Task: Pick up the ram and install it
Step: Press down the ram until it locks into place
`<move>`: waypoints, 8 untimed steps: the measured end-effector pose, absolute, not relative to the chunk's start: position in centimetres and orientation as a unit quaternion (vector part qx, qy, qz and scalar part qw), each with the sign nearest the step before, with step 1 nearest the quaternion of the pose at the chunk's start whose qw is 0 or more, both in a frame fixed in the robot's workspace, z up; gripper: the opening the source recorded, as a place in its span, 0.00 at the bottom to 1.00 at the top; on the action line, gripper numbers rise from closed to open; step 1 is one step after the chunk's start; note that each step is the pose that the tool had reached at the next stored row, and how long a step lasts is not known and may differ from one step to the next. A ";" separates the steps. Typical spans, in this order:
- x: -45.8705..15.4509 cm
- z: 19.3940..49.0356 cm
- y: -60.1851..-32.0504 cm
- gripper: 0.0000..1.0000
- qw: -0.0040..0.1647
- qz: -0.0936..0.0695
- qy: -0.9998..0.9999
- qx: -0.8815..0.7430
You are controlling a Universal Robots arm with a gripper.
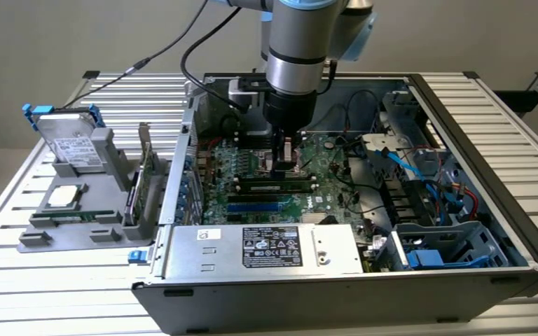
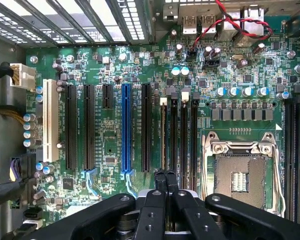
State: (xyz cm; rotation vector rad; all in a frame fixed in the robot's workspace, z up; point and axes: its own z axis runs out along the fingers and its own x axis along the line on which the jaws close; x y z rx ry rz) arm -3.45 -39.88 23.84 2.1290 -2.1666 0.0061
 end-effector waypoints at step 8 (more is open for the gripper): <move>-3.5 23.8 -39.9 0.10 0.053 0.000 -0.745 0.665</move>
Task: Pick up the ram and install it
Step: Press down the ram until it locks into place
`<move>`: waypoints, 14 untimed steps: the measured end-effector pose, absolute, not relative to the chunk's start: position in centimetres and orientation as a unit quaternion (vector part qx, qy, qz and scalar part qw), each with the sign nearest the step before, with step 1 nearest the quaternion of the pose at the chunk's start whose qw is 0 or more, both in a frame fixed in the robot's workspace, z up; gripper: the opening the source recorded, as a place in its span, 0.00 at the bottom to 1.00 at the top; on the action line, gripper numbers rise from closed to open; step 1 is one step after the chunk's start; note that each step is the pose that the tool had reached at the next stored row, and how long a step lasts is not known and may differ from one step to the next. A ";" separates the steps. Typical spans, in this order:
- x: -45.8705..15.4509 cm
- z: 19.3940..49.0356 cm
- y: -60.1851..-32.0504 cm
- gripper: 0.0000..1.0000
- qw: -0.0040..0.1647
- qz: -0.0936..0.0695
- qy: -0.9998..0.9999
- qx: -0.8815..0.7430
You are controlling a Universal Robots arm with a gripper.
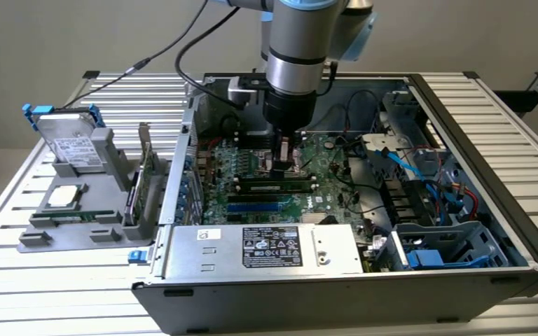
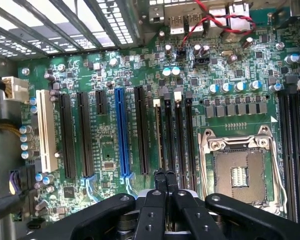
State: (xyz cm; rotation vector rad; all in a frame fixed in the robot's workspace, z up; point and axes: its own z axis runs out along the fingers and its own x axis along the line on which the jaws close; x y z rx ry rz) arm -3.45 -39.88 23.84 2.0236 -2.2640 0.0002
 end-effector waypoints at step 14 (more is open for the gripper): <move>-3.5 23.8 -39.9 0.10 0.053 -0.003 -0.801 0.596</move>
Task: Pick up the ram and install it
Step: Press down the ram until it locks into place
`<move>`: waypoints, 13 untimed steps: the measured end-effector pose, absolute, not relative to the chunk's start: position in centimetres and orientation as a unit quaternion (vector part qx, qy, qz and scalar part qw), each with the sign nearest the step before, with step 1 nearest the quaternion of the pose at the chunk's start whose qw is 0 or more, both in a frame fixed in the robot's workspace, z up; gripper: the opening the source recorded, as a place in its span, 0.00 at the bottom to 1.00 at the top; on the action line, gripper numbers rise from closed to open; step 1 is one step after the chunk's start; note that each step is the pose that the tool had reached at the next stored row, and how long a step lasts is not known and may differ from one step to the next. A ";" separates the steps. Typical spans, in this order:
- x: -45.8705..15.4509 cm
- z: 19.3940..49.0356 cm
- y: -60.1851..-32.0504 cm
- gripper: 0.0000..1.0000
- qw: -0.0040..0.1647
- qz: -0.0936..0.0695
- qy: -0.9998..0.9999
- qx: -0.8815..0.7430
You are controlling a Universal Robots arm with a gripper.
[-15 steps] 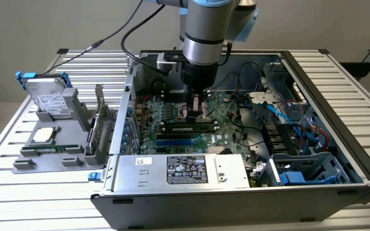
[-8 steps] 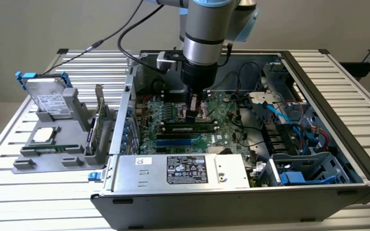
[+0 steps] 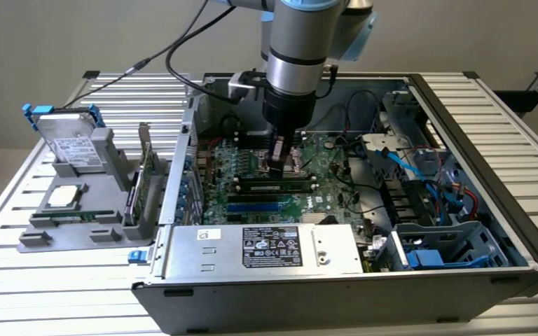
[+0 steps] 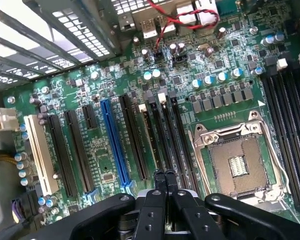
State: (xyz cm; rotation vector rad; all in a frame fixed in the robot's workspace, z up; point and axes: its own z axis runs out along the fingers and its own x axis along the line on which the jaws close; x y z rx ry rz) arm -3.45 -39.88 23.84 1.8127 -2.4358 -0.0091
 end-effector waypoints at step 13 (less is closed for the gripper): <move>-3.4 23.8 -39.9 0.10 0.042 0.007 -0.839 0.542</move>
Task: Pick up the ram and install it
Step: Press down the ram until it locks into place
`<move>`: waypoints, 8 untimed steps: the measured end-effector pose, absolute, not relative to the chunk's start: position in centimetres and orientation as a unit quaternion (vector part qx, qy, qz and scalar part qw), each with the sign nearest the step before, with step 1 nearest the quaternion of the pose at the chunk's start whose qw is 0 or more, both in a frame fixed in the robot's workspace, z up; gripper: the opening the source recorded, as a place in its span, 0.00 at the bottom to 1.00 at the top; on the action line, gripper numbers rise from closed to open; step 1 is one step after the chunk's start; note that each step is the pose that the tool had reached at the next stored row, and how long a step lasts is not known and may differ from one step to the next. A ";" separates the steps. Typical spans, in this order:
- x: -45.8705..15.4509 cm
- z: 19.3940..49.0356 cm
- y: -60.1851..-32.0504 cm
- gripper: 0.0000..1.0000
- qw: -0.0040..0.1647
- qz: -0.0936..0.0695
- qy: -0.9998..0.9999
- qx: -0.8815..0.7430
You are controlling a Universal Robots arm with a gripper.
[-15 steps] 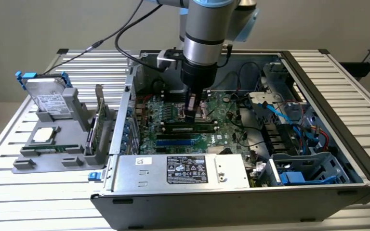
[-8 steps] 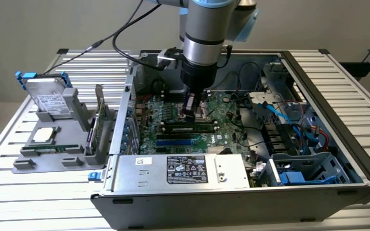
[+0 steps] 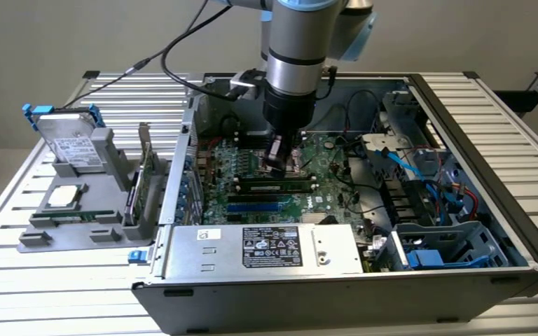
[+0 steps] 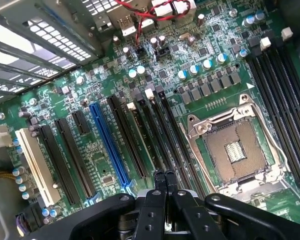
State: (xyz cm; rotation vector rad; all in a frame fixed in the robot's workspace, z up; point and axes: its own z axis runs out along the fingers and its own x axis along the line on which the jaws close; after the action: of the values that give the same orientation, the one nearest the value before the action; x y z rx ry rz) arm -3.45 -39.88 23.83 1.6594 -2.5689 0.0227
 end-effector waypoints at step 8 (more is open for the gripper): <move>-3.5 23.7 -39.9 0.10 0.039 0.009 -0.872 0.487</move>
State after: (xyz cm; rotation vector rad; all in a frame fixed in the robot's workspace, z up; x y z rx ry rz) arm -3.45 -39.88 23.65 1.4936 -2.6746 0.0270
